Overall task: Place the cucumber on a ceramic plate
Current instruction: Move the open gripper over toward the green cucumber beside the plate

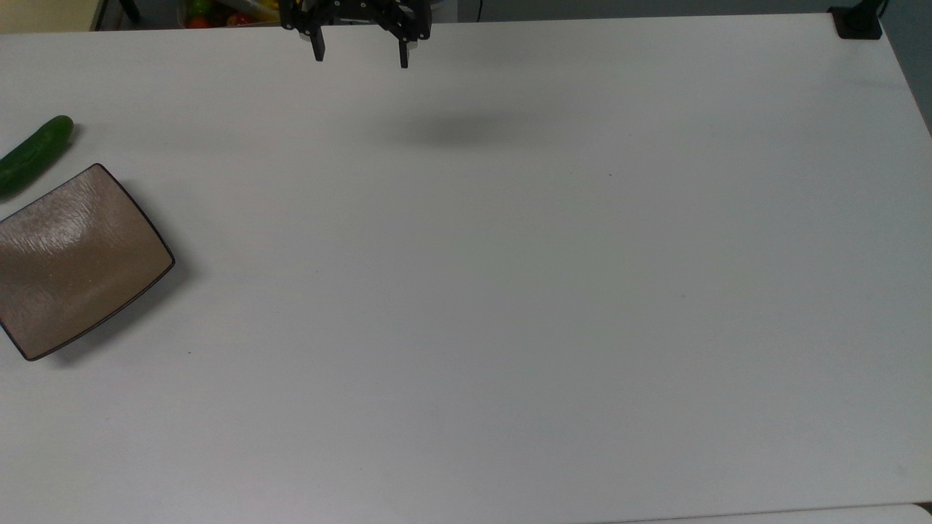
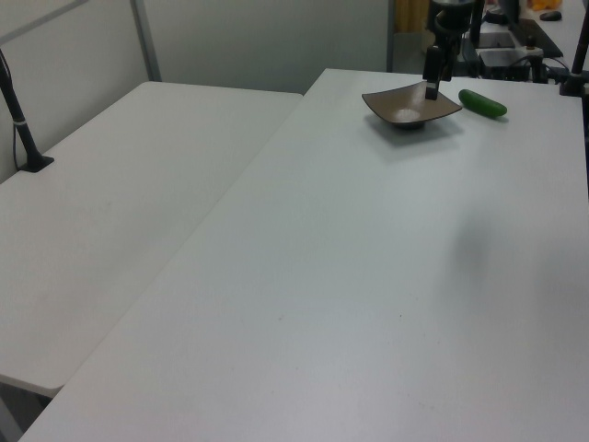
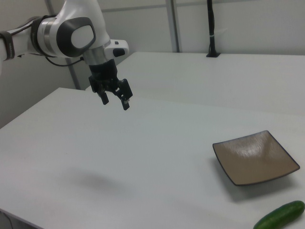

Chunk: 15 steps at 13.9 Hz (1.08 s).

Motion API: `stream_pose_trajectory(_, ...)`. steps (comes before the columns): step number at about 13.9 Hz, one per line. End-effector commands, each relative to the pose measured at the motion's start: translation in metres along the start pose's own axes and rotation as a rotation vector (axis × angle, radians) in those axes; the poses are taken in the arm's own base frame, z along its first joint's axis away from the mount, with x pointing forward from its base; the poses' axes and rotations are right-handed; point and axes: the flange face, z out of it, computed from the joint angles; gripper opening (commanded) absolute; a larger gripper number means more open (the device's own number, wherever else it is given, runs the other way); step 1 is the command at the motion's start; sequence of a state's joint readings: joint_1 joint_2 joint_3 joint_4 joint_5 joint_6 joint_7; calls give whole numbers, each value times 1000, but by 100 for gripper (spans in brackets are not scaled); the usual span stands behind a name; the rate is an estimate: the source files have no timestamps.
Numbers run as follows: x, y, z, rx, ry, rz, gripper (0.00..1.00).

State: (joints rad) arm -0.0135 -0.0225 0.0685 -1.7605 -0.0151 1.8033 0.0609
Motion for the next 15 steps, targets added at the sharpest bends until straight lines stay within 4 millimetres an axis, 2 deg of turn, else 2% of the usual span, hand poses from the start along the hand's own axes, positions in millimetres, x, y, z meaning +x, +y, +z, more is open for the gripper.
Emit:
stream_pose_trajectory(1,-11,4,-4,-4,8,-3,100)
stream_pose_trajectory(12,-11,7,-5,-4,8,0,100)
stream_pose_trajectory(14,-8,30,-14,-8,29,45,100)
stream_pose_trajectory(15,-7,52,-22,-7,45,87,100)
